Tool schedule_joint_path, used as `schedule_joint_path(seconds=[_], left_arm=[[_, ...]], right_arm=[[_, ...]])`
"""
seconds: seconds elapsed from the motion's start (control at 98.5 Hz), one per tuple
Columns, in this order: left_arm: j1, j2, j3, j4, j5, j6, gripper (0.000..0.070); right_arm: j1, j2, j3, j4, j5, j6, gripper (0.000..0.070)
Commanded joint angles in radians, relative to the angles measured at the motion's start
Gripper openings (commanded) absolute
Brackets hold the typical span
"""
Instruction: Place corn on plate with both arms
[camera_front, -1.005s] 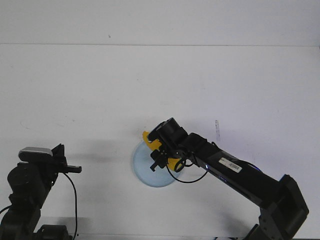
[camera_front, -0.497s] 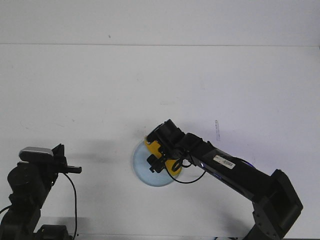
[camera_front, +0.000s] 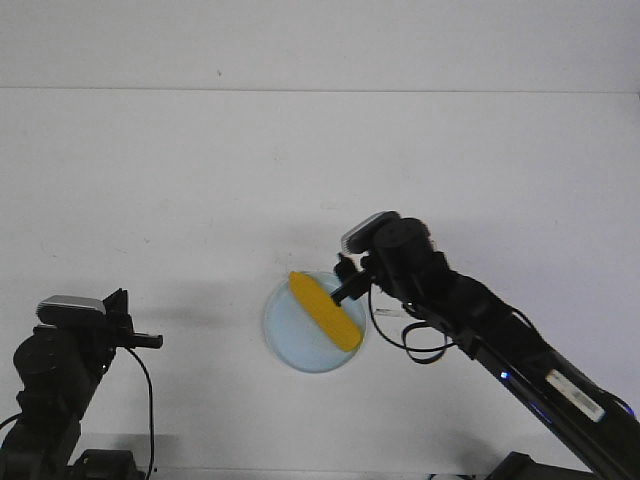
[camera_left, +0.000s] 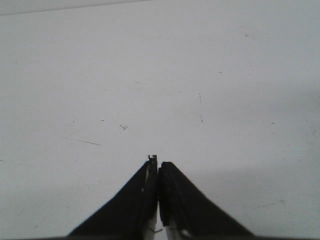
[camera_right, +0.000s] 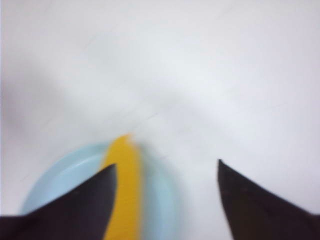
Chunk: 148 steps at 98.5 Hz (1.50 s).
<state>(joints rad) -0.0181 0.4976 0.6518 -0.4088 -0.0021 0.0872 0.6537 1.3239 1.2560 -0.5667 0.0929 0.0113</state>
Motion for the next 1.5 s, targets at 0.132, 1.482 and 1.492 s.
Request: schedule_joint_path(seconds=[0.132,1.482,1.492], left_arm=[[-0.002,-0.025,0.011,-0.031,-0.003,-0.002,0.0000],[-0.074,-0.045,0.012,0.000,-0.002,-0.002,0.0000],[-0.074,-0.046,0.012,0.001,-0.002,-0.002,0.0000]], right_arm=[[-0.162,-0.148,0.018,-0.062,0.157,-0.016,0.0063],[-0.485,-1.322,-0.601,-0.137,-0.013,-0.034,0.0013],[-0.484,-1.322,-0.601,-0.137,-0.014,-0.034,0.0013]])
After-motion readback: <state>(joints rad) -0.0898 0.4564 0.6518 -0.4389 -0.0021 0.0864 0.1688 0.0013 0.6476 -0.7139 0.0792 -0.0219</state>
